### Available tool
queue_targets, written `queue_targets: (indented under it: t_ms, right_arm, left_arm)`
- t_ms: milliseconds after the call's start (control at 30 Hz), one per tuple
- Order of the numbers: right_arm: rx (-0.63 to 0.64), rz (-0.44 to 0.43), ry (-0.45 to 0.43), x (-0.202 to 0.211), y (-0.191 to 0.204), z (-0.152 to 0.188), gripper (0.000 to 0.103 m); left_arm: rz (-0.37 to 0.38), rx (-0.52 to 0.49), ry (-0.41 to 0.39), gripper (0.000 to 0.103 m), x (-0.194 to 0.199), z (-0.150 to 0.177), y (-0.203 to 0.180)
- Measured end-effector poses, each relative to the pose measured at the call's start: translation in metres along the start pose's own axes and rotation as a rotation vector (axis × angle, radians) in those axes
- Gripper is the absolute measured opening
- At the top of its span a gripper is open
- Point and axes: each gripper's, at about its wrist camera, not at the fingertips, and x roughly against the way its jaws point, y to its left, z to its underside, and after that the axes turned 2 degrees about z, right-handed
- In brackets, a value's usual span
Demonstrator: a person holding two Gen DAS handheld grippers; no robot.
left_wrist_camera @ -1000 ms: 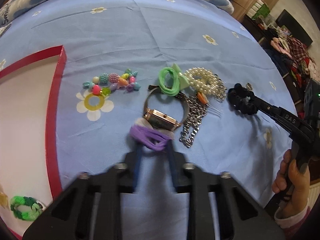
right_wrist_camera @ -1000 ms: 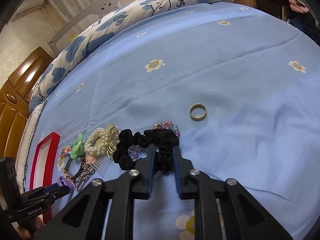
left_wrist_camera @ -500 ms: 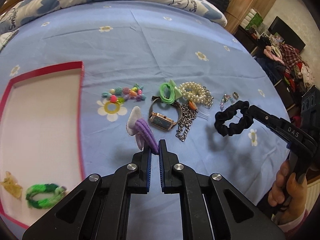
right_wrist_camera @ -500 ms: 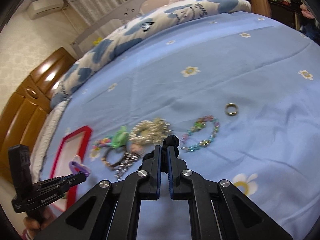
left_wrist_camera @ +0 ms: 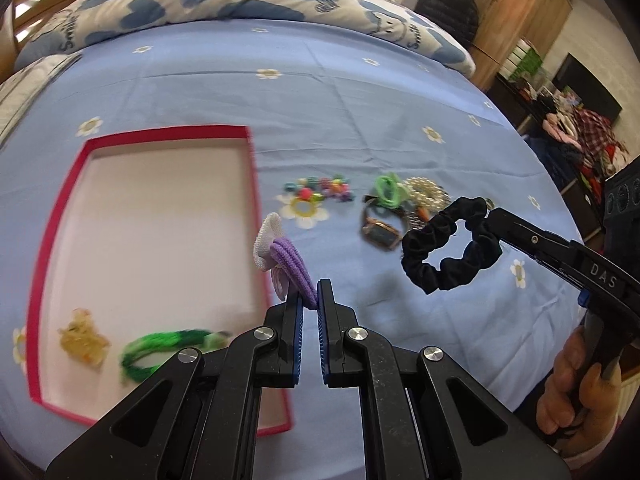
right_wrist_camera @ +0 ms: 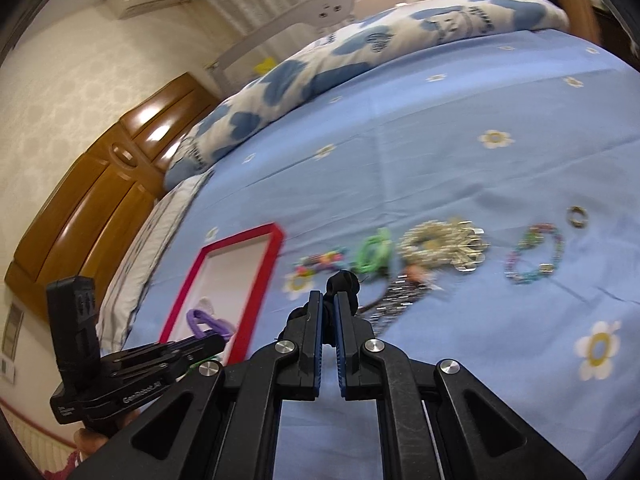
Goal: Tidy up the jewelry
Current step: 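Carry both items into the red tray and open both tools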
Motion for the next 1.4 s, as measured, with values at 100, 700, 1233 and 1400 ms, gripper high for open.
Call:
queue_targets:
  t_ms: [100, 700, 1233, 1400]
  right_arm:
    - [0.023, -0.033, 0.019, -0.013, 0.018, 0.001, 0.005]
    - [0.105, -0.142, 0.108, -0.082, 0.105, 0.011, 0.005]
    - [0.148, -0.127, 0.230, -0.138, 0.127, 0.031, 0.006]
    - [0.156, -0.111, 0.260, -0.147, 0.127, 0.034, 0.010]
  left_arm:
    - [-0.017, 0.031, -0.011, 0.006, 0.007, 0.002, 0.015]
    - [-0.119, 0.153, -0.033, 0.006, 0.021, -0.004, 0.096]
    - [-0.154, 0.201, 0.044, 0.006, -0.006, -0.003, 0.136]
    - [-0.158, 0.220, 0.070, 0.006, -0.014, 0.000, 0.143]
